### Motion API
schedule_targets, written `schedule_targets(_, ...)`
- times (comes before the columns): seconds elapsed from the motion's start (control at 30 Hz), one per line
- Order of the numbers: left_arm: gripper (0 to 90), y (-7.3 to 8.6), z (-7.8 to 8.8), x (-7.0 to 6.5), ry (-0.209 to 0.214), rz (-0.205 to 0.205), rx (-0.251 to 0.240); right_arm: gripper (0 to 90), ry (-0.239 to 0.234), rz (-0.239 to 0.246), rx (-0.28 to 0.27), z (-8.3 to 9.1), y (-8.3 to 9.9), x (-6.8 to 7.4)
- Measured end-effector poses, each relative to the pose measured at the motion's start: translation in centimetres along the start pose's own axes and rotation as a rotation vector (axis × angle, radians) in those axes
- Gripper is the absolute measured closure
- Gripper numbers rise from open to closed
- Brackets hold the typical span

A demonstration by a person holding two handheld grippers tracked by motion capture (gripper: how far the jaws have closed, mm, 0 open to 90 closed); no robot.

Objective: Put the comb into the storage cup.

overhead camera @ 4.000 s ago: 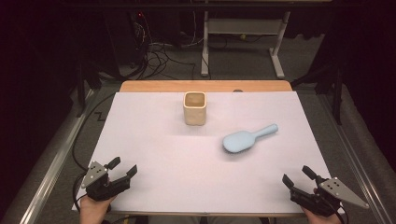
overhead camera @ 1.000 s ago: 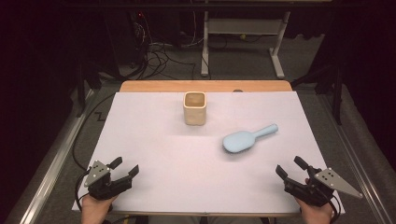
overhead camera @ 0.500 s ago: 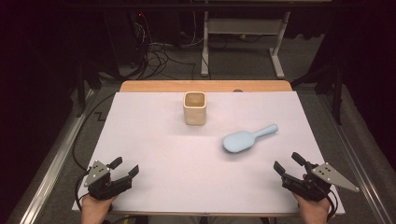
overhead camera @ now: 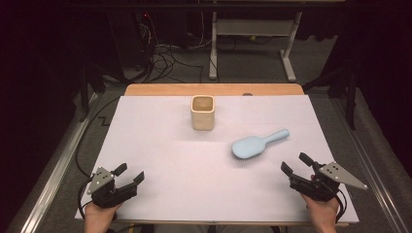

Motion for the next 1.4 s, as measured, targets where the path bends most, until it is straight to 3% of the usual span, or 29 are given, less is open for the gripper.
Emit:
schedule_targets(0.43, 26.7, 0.0, 0.0, 0.0, 0.001, -0.001, -0.001, 25.8, -0.023, 0.015, 0.012, -2.0, -0.5, 0.4)
schedule_targets(1.4, 26.7, -0.1, 0.0, 0.0, 0.007, 0.000, -0.002, 28.9, -0.009, 0.013, 0.036, -5.6, -2.4, -0.2)
Point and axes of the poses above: each handheld gripper's, and its own axes: z roughly backward along the jaws, y roughly out of its underside, x roughly to its left, the point moved 2 cm from there along -z, roughly forward along the jaws, and after that the axes turned 3 degrees about -x, right-handed, at the moved point
